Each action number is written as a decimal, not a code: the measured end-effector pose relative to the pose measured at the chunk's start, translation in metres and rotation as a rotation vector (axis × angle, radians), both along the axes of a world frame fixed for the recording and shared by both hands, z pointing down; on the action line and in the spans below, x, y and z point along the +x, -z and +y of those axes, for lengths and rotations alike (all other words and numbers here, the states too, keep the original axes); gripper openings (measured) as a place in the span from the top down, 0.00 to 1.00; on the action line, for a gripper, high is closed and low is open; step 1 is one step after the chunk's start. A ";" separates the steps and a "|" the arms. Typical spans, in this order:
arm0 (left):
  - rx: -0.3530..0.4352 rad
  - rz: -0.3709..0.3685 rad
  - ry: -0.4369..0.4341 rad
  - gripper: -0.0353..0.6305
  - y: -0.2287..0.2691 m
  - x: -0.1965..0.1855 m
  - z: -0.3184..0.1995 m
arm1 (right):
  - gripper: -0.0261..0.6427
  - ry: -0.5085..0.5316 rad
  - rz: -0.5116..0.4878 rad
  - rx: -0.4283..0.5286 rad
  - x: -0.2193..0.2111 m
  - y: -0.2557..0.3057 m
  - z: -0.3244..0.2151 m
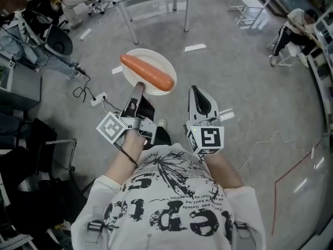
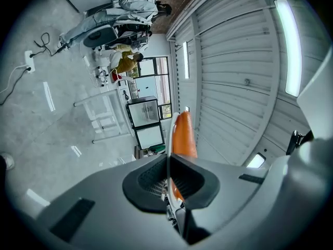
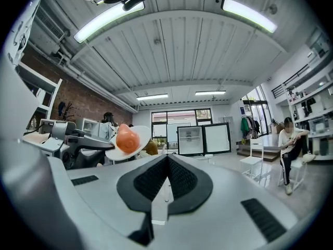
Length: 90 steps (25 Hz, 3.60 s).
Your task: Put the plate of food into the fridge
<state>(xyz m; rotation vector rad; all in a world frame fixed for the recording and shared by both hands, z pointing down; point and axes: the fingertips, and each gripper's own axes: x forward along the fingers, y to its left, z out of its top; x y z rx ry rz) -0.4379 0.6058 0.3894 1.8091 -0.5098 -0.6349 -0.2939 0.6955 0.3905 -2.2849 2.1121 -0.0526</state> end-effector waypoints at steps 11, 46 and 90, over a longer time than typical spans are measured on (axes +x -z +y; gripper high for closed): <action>0.036 0.021 -0.075 0.91 0.013 0.022 -0.135 | 0.96 -0.055 0.026 0.009 0.016 0.011 -0.128; 0.069 0.012 0.125 0.91 0.018 0.296 -0.304 | 0.96 0.189 0.056 0.013 0.301 0.025 -0.341; 0.006 0.034 0.016 0.91 0.014 0.359 -0.698 | 0.96 0.128 0.010 -0.060 0.363 0.027 -0.724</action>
